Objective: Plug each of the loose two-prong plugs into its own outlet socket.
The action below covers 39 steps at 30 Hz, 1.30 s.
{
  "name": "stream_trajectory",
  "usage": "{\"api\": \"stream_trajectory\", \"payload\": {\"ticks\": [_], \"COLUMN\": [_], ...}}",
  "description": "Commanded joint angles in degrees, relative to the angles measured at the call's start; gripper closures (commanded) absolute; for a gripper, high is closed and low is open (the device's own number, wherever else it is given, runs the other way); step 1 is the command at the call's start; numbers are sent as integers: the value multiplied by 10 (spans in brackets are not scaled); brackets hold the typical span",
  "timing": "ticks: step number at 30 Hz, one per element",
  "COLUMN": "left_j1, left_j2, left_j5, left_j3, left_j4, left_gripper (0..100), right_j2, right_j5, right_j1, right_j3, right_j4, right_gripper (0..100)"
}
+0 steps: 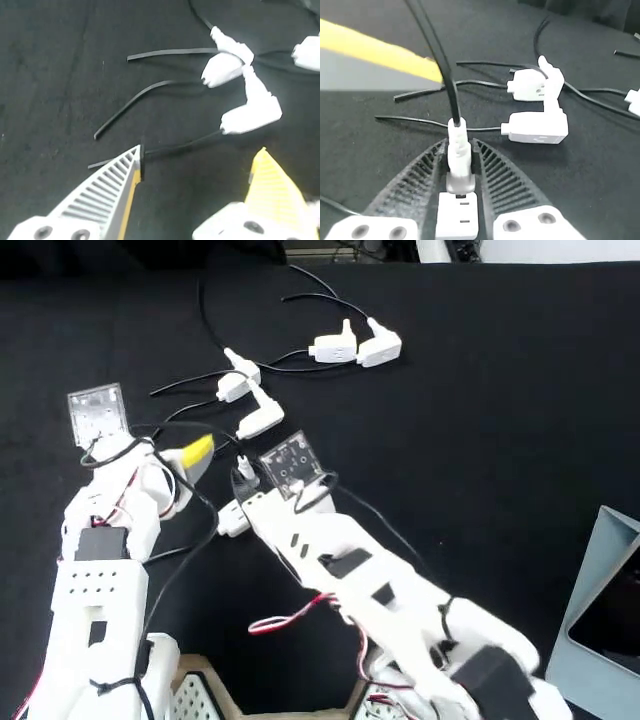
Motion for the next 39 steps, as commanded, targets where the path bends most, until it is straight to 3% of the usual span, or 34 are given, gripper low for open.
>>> {"api": "stream_trajectory", "payload": {"ticks": [1,9,22,31,39], "left_j1": [15,97,118,-47,-100], "left_j2": [-7,-13,-14,-14,-14], "left_j5": [10,-17,-105,16,45], "left_j3": [-17,1,-3,-18,-15], "left_j4": [-33,-26,43,41,41], "left_gripper": [662,662,661,661,661], "right_j2": [-49,-57,-57,-57,11], "right_j5": [4,0,0,-41,-37], "right_j1": [4,-12,0,16,8], "right_j3": [4,-16,-18,-113,-150], "right_j4": [12,89,99,270,256], "right_gripper": [986,986,986,985,985]}}
